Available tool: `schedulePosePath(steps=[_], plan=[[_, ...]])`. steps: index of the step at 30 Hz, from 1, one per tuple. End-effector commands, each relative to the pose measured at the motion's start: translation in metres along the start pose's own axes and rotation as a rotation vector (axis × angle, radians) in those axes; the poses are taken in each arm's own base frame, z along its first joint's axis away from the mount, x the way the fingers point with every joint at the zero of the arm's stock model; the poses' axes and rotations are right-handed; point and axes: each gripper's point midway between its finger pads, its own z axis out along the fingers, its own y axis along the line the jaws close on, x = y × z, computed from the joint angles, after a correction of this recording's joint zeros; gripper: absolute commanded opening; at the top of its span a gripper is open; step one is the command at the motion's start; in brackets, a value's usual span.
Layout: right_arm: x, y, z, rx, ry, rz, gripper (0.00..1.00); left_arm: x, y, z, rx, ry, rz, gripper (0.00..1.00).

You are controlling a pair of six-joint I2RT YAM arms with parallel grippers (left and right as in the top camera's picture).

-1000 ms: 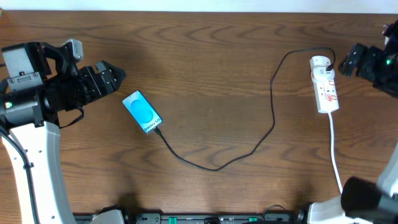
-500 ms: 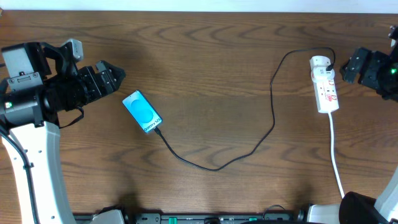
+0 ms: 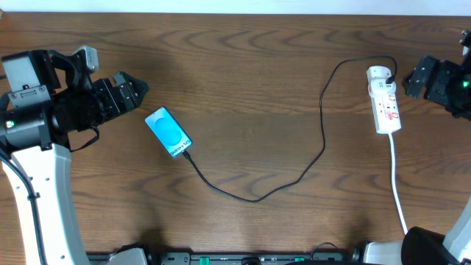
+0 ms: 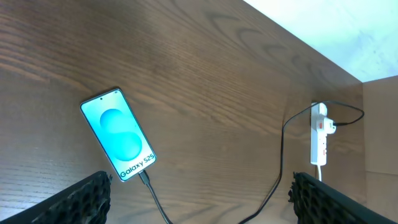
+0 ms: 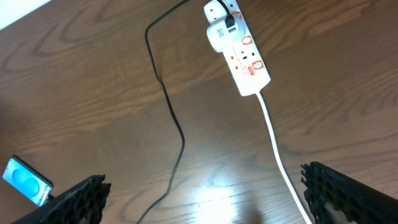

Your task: Plug charger to phone and switch on socket

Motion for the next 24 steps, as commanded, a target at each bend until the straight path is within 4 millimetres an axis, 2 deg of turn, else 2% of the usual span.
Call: schedulePosePath(steps=[1, 4, 9, 12, 16, 24], plan=[[0.000, 0.001, -0.003, 0.004, -0.008, 0.004, 0.99, -0.003, 0.000, -0.001, -0.004, -0.005, 0.002, 0.92], [0.000, 0.001, -0.003, 0.004, -0.008, 0.004, 0.99, 0.003, 0.014, -0.003, -0.088, 0.009, -0.016, 0.92], [0.000, 0.001, -0.003, 0.004, -0.008, 0.004, 0.99, 0.041, 0.043, -0.016, -0.292, 0.117, -0.067, 0.92], [0.000, 0.001, -0.003, 0.003, -0.008, 0.004, 0.99, 0.056, 0.051, -0.019, -0.368, 0.134, -0.037, 0.92], [0.000, 0.001, -0.003, 0.003, -0.008, 0.004, 0.99, 0.068, 0.048, -0.014, -0.376, 0.091, 0.058, 0.92], [0.000, 0.001, -0.003, 0.004, -0.008, 0.004, 0.99, 0.095, 0.037, 0.010, -0.262, -0.081, 0.303, 0.92]])
